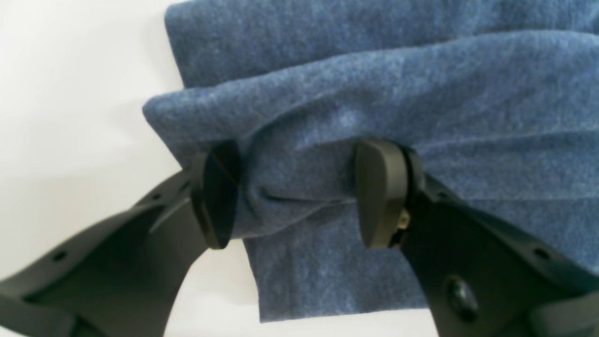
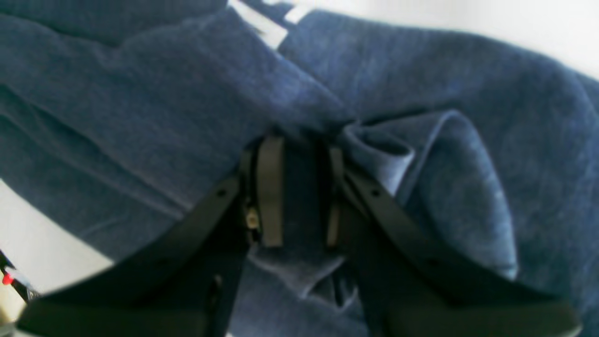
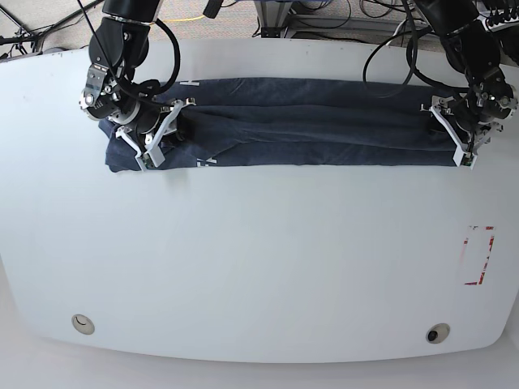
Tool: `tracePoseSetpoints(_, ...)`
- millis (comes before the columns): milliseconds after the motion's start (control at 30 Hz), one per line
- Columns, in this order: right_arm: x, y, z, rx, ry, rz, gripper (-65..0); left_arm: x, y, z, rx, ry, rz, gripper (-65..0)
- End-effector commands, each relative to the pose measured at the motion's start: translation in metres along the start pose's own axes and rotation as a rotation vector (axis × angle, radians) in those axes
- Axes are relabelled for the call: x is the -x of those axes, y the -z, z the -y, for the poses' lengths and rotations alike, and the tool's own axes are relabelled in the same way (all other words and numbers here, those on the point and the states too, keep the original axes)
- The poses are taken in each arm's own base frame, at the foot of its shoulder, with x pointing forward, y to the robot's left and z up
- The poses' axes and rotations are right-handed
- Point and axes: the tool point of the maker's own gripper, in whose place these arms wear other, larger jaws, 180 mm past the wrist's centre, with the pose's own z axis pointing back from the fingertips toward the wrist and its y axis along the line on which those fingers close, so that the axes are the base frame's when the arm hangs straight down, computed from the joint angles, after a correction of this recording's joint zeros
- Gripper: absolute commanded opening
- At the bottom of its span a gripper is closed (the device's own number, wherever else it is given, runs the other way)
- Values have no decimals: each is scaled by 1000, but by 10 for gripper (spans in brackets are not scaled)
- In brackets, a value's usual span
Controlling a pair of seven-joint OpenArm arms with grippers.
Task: Fold the T-shirt properly
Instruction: 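Tuck the strip end under with the left gripper, pushing toward the right gripper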
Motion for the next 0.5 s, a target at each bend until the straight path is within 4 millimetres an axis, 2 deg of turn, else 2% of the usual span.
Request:
tracePoseSetpoints(0,10,-1,8,24,0,-22,-533,-2,-9,-12,-53,26,-20,-289)
tracePoseSetpoints(200,12,-2,10,23,0,-15,-533,-33,-26,-8,-33,31,107,-287)
tracePoseSetpoints(367,14,-1,10,21,4,-20,-533,-27,-40,-23,-26,-69,121,-275)
tracePoseSetpoints(467,14,-1,10,22,3,-21,-533,-27,-52,-41,-28,-113,155,-217)
